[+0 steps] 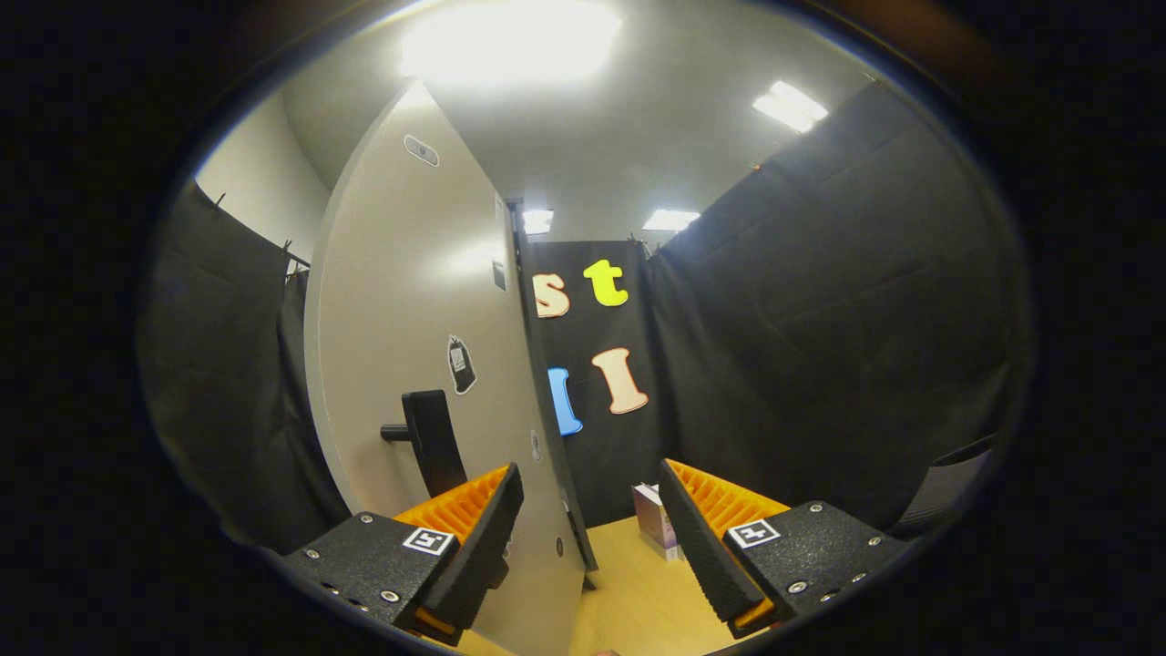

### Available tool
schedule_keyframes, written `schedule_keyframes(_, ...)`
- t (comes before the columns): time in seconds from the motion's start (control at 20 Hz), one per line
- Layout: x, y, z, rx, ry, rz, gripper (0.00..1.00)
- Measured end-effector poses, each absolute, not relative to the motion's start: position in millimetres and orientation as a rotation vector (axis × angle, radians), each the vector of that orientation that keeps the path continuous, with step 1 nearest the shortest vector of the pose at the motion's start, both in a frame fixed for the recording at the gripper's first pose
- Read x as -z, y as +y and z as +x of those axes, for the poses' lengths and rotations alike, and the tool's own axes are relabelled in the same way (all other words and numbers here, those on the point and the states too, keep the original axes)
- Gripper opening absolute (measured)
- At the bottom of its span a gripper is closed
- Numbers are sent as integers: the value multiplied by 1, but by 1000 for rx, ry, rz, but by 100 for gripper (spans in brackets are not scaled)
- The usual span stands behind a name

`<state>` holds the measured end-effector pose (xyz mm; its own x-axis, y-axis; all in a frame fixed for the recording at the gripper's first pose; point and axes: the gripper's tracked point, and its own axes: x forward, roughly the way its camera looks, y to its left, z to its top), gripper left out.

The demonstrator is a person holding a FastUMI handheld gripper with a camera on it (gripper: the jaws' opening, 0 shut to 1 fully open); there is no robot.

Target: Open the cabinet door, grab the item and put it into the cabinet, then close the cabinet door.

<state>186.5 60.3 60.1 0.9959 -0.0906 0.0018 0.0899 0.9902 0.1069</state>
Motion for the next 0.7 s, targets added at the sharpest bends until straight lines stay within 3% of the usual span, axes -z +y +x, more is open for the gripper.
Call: schedule_keyframes(0.7, -52, 149, 228, -79, 42, 141, 93)
